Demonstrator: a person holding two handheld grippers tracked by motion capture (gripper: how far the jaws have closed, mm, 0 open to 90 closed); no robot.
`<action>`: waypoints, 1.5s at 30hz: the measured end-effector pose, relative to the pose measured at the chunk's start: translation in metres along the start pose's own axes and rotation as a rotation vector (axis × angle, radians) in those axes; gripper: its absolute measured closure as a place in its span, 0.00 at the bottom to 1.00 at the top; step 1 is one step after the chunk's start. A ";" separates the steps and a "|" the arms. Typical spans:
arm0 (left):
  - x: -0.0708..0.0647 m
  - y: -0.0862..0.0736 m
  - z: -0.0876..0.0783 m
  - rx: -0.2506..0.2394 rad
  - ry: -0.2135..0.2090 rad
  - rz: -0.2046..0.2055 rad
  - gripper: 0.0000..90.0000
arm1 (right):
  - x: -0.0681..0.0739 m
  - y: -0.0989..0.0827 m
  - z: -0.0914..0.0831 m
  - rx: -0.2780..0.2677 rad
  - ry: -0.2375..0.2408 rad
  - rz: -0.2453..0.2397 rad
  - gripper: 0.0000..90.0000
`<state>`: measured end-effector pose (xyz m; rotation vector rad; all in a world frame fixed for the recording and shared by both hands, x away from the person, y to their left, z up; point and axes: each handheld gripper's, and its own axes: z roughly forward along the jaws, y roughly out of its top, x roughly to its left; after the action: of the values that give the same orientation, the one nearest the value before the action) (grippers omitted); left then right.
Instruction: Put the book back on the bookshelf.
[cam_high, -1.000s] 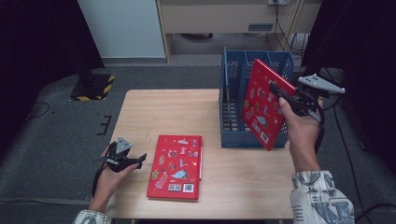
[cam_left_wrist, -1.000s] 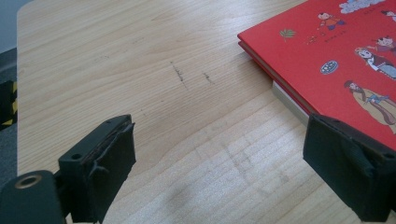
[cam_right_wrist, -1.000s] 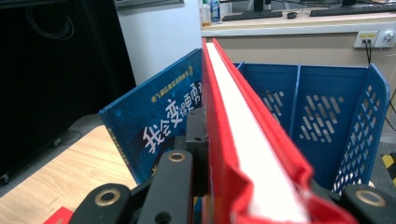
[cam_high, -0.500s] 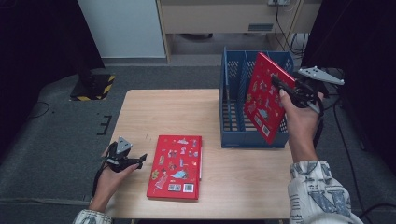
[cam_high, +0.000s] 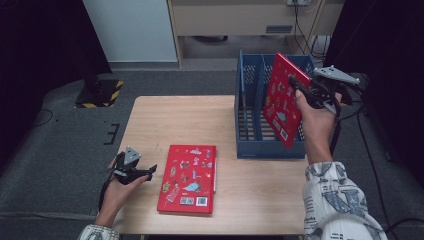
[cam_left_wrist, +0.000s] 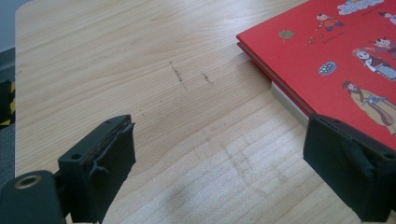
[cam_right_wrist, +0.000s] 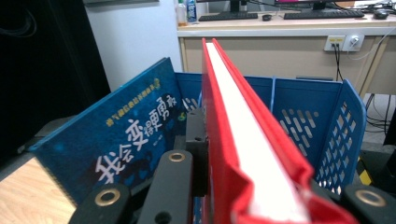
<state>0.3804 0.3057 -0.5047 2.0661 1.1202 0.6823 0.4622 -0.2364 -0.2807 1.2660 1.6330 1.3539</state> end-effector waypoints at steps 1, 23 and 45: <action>0.000 0.000 0.000 -0.001 0.000 -0.002 0.09 | 0.000 0.000 0.002 0.002 -0.004 0.001 0.89; 0.001 0.000 0.000 -0.005 0.000 -0.002 0.09 | -0.002 -0.003 0.046 -0.001 -0.067 0.010 0.89; -0.001 0.000 0.002 -0.001 -0.004 0.006 0.09 | 0.001 -0.037 0.081 -0.003 -0.123 -0.004 0.89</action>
<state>0.3815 0.3043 -0.5056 2.0698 1.1116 0.6808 0.5255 -0.2088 -0.3361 1.3165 1.5472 1.2500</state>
